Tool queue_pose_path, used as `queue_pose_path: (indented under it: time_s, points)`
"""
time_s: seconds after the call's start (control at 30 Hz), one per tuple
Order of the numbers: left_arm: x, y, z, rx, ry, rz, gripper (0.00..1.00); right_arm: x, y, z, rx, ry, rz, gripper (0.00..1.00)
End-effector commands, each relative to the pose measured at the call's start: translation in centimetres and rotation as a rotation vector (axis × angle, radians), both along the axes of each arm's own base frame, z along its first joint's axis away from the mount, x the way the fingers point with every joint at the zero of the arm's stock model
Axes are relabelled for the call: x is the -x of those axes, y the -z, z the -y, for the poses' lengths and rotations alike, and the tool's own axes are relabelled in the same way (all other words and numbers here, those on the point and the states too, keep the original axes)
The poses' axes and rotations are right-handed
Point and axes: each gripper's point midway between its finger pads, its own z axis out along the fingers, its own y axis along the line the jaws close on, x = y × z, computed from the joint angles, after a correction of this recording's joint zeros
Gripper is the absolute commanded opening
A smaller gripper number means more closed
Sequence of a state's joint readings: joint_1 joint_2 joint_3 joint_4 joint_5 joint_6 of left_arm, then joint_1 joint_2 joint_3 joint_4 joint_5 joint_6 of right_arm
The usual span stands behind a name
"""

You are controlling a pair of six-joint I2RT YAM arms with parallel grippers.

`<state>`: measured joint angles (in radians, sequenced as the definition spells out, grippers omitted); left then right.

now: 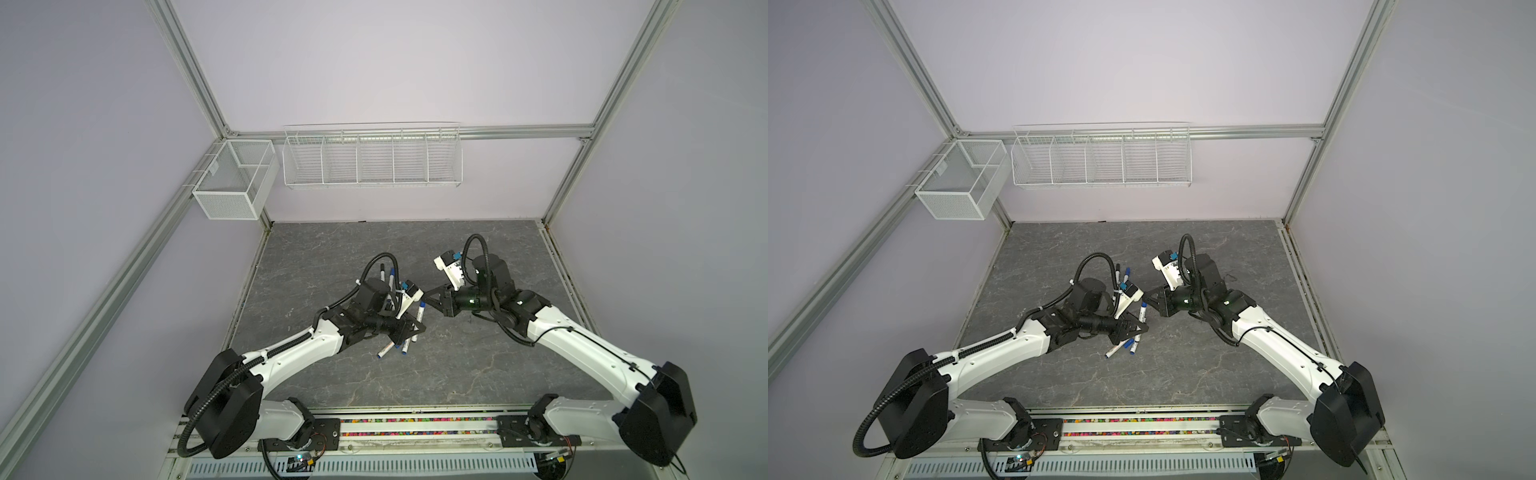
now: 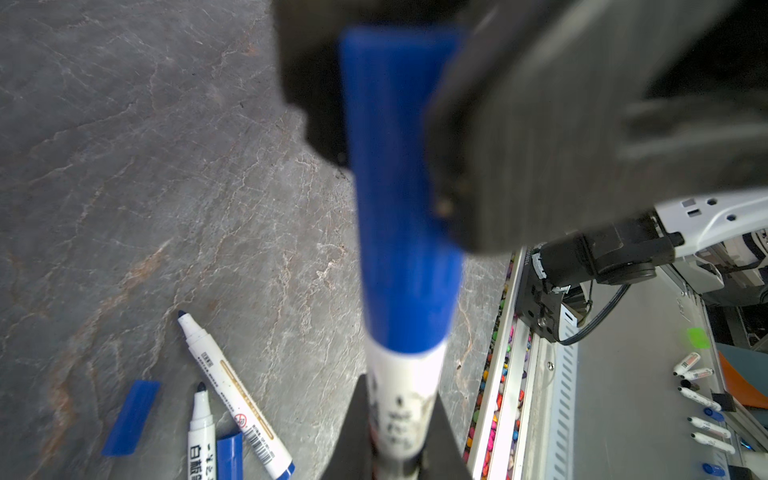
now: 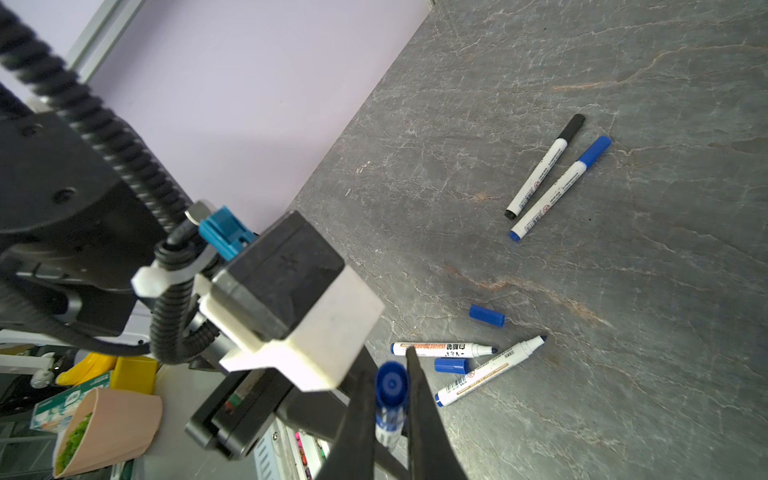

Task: Insert the pens into the pen caps
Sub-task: 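Push the blue cap down onto the marker tip with the right gripper, then open the right gripper and draw it back from the capped marker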

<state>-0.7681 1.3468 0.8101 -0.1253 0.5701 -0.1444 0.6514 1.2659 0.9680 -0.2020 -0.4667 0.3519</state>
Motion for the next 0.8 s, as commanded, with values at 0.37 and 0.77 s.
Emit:
queue_pose_path:
  time_s: [0.37,0.77]
  points:
    - [-11.8,-15.8,-1.0,0.381,-0.319,0.320,0.00,10.8,12.5,2.4,0.197,-0.176,-0.542,0.06]
    - [-11.3,-12.5,-2.0,0.318,-0.352,0.273,0.00,8.2,12.1,4.1,0.143,-0.071,-0.561,0.06]
